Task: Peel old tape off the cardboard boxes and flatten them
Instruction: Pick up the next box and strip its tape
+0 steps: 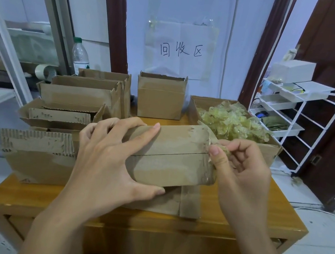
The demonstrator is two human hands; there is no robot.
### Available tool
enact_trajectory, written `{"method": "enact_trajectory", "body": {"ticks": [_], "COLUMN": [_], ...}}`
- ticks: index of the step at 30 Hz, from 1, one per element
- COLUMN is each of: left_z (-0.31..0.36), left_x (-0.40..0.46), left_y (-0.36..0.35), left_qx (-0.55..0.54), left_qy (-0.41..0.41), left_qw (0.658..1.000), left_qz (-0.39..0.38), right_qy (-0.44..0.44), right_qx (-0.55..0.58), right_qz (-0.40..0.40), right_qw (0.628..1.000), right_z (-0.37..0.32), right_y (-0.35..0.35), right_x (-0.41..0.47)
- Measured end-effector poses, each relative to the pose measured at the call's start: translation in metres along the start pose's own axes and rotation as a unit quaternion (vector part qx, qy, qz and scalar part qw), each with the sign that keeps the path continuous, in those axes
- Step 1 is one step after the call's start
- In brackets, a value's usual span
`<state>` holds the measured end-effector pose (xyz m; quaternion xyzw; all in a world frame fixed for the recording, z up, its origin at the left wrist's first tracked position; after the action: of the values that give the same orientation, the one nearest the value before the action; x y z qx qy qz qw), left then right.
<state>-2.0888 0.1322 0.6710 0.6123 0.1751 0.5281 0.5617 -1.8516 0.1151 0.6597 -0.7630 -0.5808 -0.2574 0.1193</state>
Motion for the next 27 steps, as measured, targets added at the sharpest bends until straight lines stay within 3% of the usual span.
{"method": "enact_trajectory", "body": {"ticks": [6,15,23,27], "left_z": [-0.001,-0.003,-0.004,-0.005], "left_x": [0.000,-0.001,-0.002,-0.002], "left_y": [0.001,0.001,0.001,0.001], "left_qx": [-0.002,-0.007,-0.006,-0.008], "left_qy": [-0.003,-0.008,-0.015,-0.010], "left_qw": [1.000,1.000,1.000,1.000], "left_qz": [0.000,0.001,-0.010,-0.004], "right_qy": [0.001,-0.033,0.007,0.044], "right_qx": [0.058,0.123,0.017,-0.020], "right_qz": [0.039,0.020,0.029,-0.057], "right_qw": [0.998,0.992,0.999,0.997], "right_z": [0.001,0.008,0.010,0.011], "right_y": [0.001,0.004,0.009,0.014], "right_x": [-0.002,0.002,0.000,-0.006]}}
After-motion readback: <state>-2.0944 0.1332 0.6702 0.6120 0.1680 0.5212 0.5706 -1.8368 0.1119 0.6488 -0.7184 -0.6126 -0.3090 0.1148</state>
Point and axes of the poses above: each hand's wrist, its own x-axis towards the middle knuckle, its own y-axis out of the back of the hand, z = x × y, the point moved 2 cm from there along x, towards the middle knuckle, and after that the axes turned 11 degrees about -z, right-handed, at the moved point
